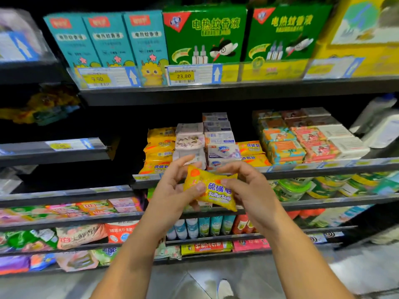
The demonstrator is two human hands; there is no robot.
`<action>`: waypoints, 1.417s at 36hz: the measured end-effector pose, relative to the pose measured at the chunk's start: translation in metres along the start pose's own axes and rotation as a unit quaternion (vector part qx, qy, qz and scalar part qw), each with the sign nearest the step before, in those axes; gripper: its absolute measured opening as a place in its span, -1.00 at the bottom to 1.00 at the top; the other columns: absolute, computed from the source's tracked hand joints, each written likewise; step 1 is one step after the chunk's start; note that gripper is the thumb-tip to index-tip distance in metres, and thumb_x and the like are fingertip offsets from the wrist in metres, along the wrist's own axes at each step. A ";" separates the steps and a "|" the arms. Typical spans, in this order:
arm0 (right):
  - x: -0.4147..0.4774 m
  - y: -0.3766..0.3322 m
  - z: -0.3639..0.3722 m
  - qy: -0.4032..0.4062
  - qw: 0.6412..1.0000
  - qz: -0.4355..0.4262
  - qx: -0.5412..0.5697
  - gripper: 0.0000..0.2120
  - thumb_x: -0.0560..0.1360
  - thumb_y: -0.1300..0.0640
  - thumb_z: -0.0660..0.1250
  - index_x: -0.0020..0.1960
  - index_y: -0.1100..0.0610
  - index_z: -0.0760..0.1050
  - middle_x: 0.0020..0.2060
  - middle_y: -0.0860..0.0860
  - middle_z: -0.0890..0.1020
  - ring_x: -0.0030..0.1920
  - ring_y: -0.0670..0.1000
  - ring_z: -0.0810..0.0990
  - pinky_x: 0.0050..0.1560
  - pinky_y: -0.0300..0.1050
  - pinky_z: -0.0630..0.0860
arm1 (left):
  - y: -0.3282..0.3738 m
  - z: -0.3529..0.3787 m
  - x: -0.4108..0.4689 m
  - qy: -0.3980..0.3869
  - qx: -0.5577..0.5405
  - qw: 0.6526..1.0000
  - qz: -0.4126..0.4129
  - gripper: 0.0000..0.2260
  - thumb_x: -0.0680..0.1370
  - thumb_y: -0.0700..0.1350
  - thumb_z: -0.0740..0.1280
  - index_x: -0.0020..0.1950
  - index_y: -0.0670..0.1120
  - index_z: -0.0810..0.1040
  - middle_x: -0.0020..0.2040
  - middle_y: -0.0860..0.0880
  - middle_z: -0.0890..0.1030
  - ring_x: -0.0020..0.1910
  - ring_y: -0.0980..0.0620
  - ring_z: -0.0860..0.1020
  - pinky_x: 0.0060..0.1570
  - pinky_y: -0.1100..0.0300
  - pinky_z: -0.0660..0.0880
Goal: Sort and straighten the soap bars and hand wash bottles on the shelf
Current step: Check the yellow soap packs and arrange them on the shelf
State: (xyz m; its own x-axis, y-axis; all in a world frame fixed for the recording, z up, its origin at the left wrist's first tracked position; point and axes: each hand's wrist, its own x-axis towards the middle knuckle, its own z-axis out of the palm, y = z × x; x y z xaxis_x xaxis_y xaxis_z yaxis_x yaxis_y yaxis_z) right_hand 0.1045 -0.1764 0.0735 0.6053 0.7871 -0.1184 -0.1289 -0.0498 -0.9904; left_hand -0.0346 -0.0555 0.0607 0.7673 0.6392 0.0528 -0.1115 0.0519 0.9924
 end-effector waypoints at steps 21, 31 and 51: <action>0.098 -0.018 -0.048 -0.082 0.996 0.026 0.002 -0.75 0.55 0.25 0.39 0.05 -0.10 0.62 0.11 0.03 0.66 0.06 0.09 0.67 -0.13 -0.06 0.62 | -0.005 0.022 0.094 0.055 -0.028 0.997 -0.050 -0.49 0.41 -0.09 0.56 0.30 0.25 0.53 0.45 -0.08 0.44 0.34 -0.23 0.48 -0.23 0.02 0.64; 0.122 -0.011 -0.058 -0.173 0.962 0.090 0.192 -0.81 0.55 0.19 0.30 0.08 0.24 0.62 -0.11 0.18 0.70 -0.18 0.10 0.70 -0.25 -0.17 0.66 | -0.021 0.005 0.104 0.078 0.365 0.922 0.102 -0.55 0.46 -0.20 0.53 0.15 0.26 0.52 0.25 0.04 0.44 0.27 0.45 0.33 0.18 0.56 0.24; 0.115 0.013 -0.064 -0.152 0.965 -0.082 -0.199 -0.56 0.38 0.20 0.60 0.05 -0.17 0.48 -0.15 -0.44 0.62 -0.07 -0.40 0.58 -0.15 -0.53 0.42 | -0.016 0.056 0.113 0.111 0.040 0.990 0.082 -0.56 0.26 -0.28 0.52 0.09 -0.07 0.52 -0.18 0.09 0.65 -0.20 0.13 0.62 -0.24 0.27 0.56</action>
State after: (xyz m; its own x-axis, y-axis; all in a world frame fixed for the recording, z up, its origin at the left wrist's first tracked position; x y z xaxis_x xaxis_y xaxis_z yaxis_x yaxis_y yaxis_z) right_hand 0.2225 -0.1253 0.0425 0.3263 0.9452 0.0091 0.2973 -0.0934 -0.9502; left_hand 0.0898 -0.0269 0.0571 0.5847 0.7872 0.1961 -0.1651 -0.1211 0.9788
